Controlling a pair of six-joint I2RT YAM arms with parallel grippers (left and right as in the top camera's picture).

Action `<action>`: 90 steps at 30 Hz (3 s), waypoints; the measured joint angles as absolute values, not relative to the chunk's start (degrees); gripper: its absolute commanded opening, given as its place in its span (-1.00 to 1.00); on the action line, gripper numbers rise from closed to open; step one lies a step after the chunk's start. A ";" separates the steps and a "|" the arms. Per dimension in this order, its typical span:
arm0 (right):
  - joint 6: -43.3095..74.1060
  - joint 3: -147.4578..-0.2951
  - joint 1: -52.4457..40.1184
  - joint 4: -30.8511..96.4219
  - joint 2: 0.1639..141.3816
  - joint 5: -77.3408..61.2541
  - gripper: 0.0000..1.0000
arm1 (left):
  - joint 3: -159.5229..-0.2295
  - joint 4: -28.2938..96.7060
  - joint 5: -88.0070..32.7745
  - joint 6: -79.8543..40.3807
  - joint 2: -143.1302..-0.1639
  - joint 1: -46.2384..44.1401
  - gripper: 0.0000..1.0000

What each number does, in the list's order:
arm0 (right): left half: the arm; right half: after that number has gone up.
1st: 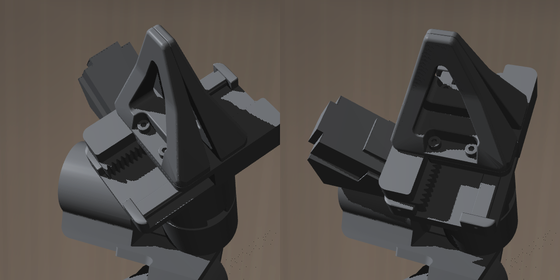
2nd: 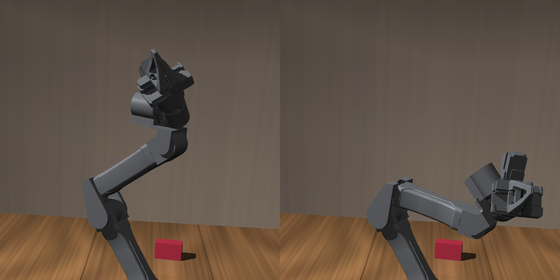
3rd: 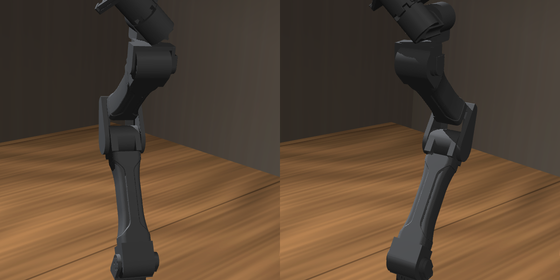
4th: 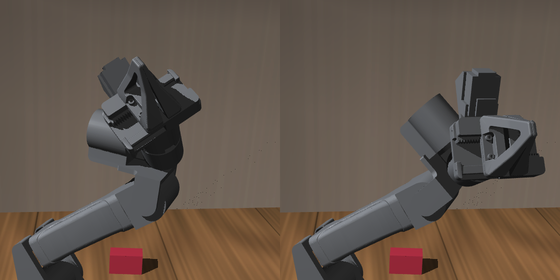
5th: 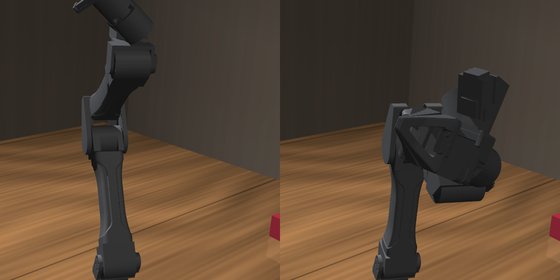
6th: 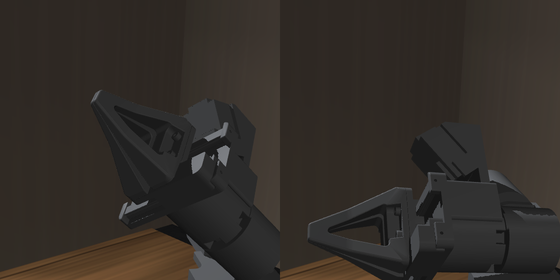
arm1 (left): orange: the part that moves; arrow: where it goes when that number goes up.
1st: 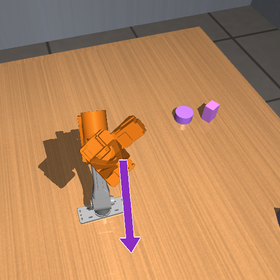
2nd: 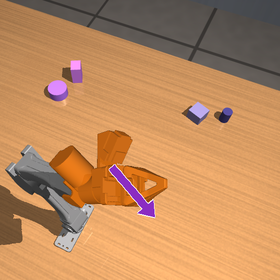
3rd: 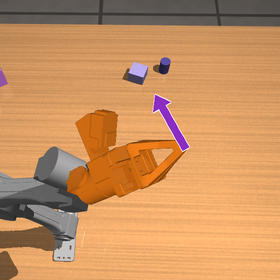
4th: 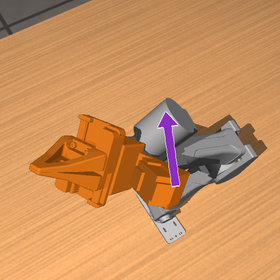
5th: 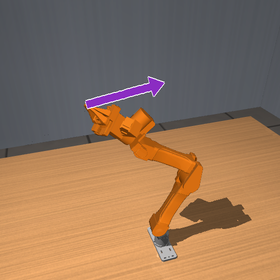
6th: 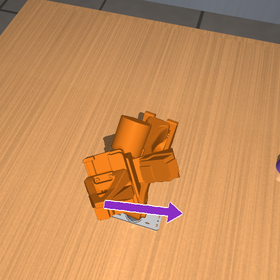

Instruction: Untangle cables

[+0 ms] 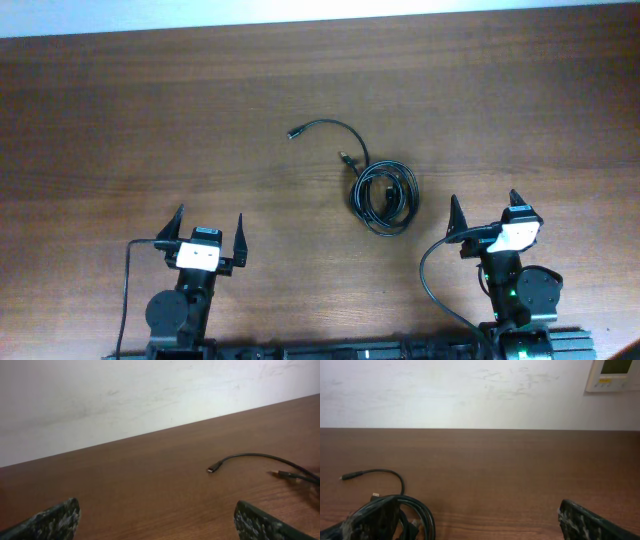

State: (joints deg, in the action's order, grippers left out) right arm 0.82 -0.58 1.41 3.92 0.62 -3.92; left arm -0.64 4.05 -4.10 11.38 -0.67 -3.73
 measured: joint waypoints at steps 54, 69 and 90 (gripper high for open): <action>3.03 -12.45 1.41 9.45 23.64 -3.90 0.97 | -18.22 13.74 -3.42 4.89 -23.33 -3.73 0.97; 3.07 -49.01 1.41 39.27 65.69 -5.45 0.97 | -51.57 43.00 -8.54 4.86 -65.39 -3.66 0.97; 3.05 -49.47 1.41 39.18 65.87 -9.37 0.98 | -73.52 17.91 -9.69 3.77 -103.66 -27.07 0.59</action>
State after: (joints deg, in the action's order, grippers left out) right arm 3.05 -49.47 1.41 39.18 65.87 -9.37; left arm -73.52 17.91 -9.69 3.77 -103.66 -27.07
